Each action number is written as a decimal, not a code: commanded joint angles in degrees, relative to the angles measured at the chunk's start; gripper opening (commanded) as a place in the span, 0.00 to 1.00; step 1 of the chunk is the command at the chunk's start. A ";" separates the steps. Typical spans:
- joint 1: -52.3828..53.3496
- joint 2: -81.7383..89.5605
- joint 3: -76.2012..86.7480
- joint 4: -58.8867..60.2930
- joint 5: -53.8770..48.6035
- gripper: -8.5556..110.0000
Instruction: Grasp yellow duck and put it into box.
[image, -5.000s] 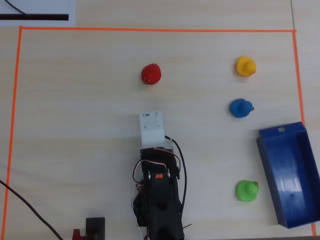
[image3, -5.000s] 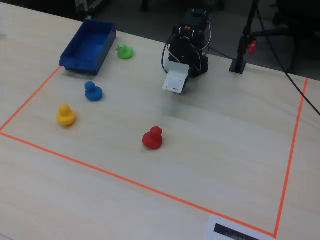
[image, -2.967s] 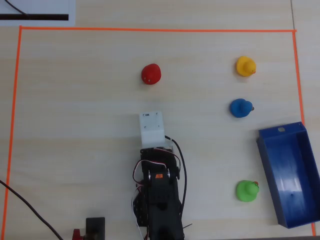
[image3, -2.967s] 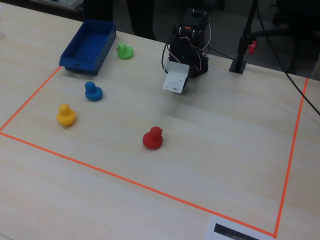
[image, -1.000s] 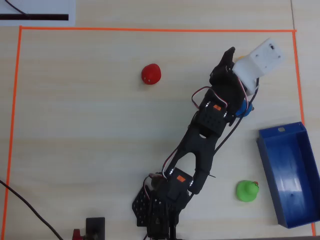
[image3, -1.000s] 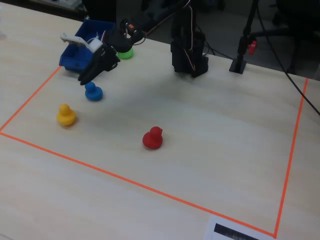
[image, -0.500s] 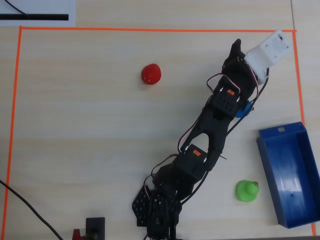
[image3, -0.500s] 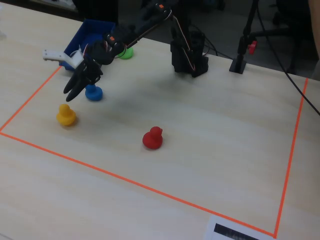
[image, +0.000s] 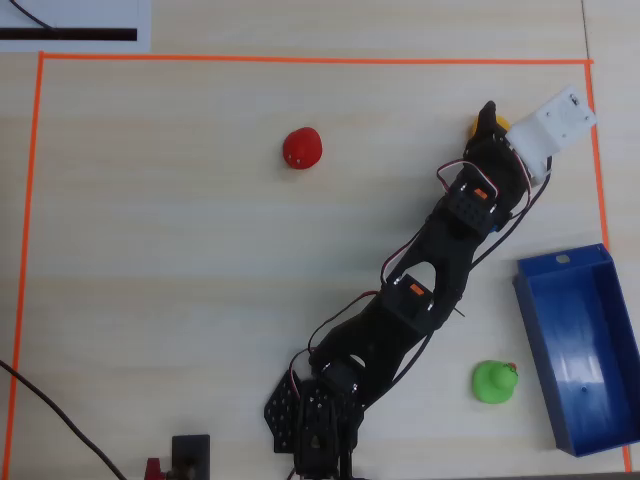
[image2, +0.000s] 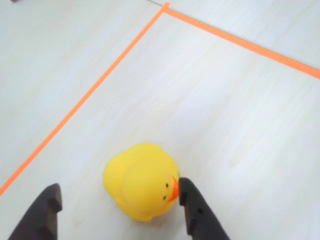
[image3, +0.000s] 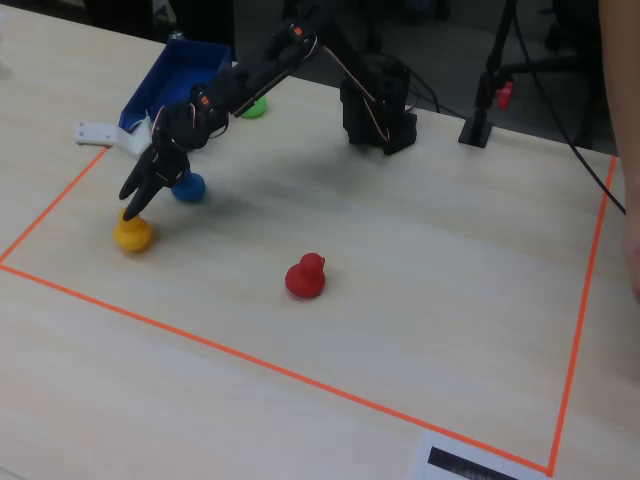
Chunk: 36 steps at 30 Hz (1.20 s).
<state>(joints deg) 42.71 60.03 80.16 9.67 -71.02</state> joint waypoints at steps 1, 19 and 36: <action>0.35 -0.26 -5.01 -1.32 -0.53 0.35; 0.09 -12.39 -15.91 -1.41 -2.20 0.34; 1.23 -19.86 -25.58 0.18 -2.46 0.07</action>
<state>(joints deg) 43.59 38.94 58.27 9.67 -73.21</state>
